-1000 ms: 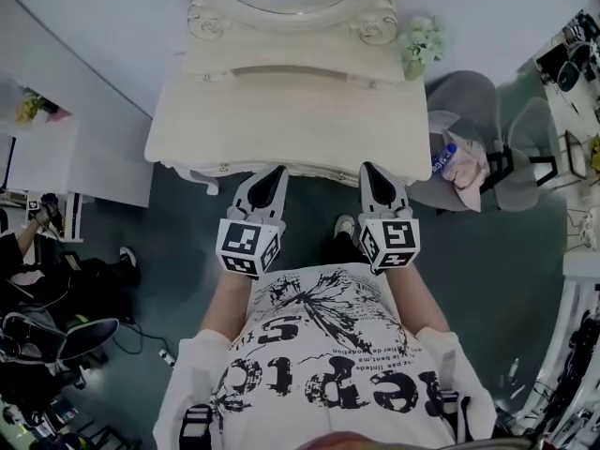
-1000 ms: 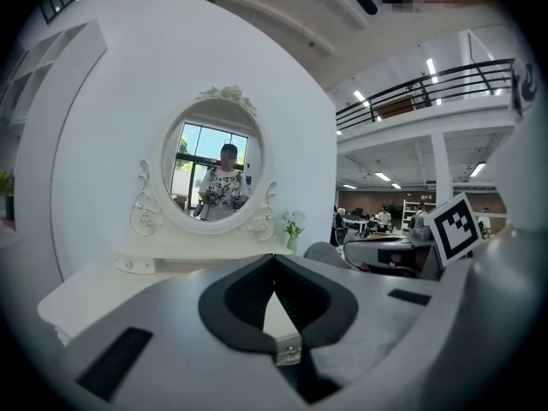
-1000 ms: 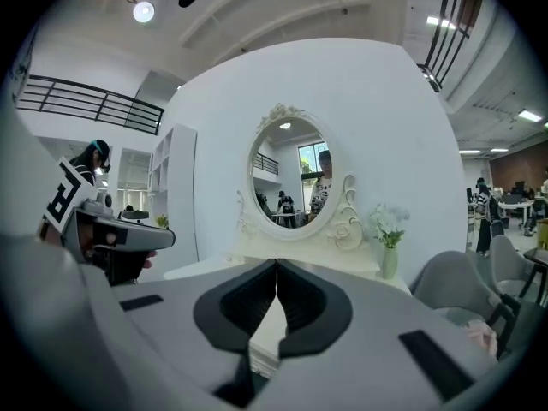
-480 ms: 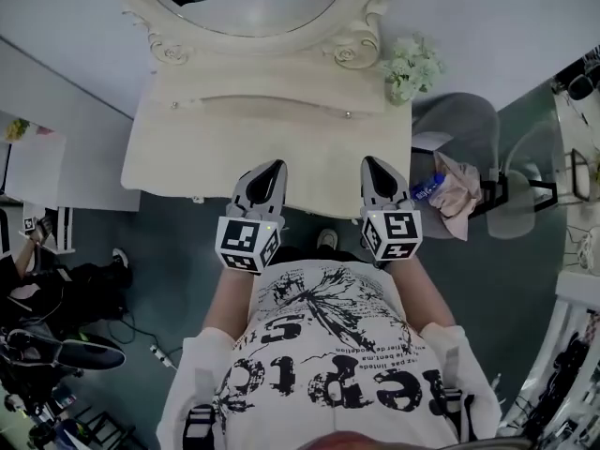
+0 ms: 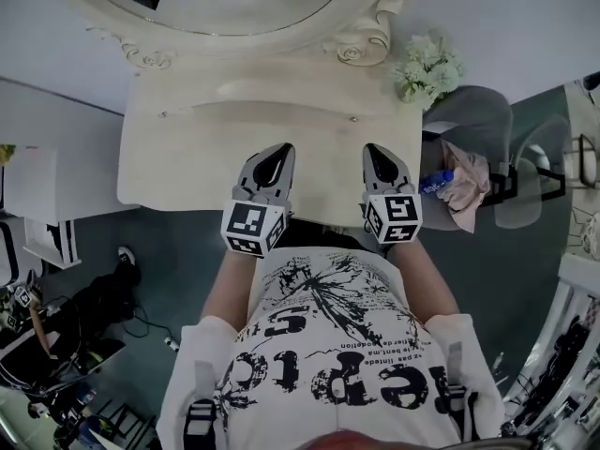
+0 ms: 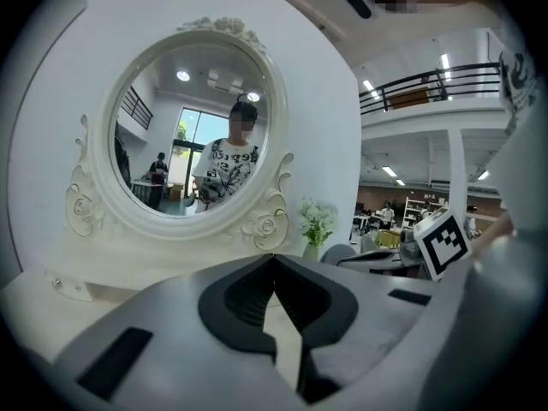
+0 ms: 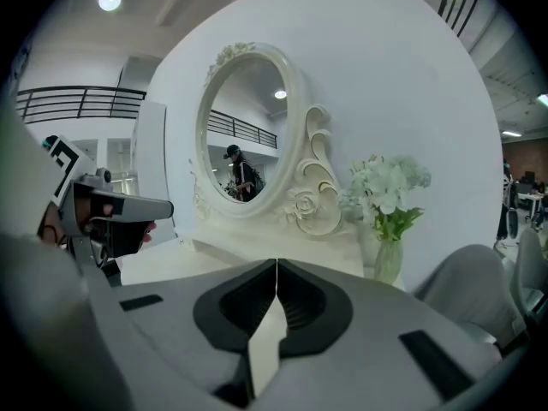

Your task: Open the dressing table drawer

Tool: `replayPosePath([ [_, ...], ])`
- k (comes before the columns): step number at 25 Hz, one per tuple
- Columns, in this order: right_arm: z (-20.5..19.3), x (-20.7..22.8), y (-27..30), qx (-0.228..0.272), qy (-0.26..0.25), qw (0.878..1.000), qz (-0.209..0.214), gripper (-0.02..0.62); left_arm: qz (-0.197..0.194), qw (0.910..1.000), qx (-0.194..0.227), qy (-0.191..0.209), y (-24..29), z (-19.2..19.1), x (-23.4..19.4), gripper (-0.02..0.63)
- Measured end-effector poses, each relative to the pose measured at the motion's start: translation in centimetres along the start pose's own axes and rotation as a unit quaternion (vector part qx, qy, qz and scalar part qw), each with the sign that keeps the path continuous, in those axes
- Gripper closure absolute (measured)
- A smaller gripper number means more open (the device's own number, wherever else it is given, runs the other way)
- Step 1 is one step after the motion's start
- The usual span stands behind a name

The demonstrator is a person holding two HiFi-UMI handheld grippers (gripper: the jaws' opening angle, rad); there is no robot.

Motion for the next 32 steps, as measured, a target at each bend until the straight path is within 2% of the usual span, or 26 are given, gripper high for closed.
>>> replayPosePath([
  [4, -0.8, 0.5, 3.4, -0.018, 0.007, 1.000, -0.022, 0.577, -0.011, 0.9996, -0.022, 0.015, 2.6, 0.3, -2.9, 0.588],
  [12, -6.1, 1.1, 9.1, -0.110, 0.041, 0.993, -0.029, 0.573, -0.037, 0.9984, -0.041, 0.006, 5.6, 0.3, -6.2, 0.588],
  [13, -7.0, 1.3, 9.7, -0.122, 0.050, 0.991, -0.032, 0.565, -0.041, 0.9983, -0.042, 0.004, 5.8, 0.3, -6.3, 0.588],
  [15, -8.4, 1.7, 10.8, -0.142, 0.070, 0.987, -0.033, 0.478, -0.048, 0.9979, -0.042, 0.001, 6.0, 0.1, -6.5, 0.588],
  [17, -9.2, 2.1, 11.8, -0.153, 0.080, 0.984, -0.036, 0.467, -0.054, 0.9976, -0.043, -0.002, 6.1, -0.1, -6.6, 0.588],
  [26, -9.8, 2.9, 14.0, -0.183, 0.065, 0.980, -0.041, 0.466, -0.053, 0.9973, -0.051, -0.008, 6.2, -0.9, -7.6, 0.586],
  [32, -10.0, 2.8, 14.3, -0.202, 0.048, 0.977, -0.043, 0.489, -0.045, 0.9976, -0.052, -0.009, 5.9, -1.1, -7.6, 0.588],
])
Point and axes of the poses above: the fingertips, and each gripper's own axes: y forward along the fingers, x to its right, z out of its top, the point moved 2 cm from there along -y, backward along the fingers, and after that the axes turned 10 degrees about -y, right-handed, at the moved point
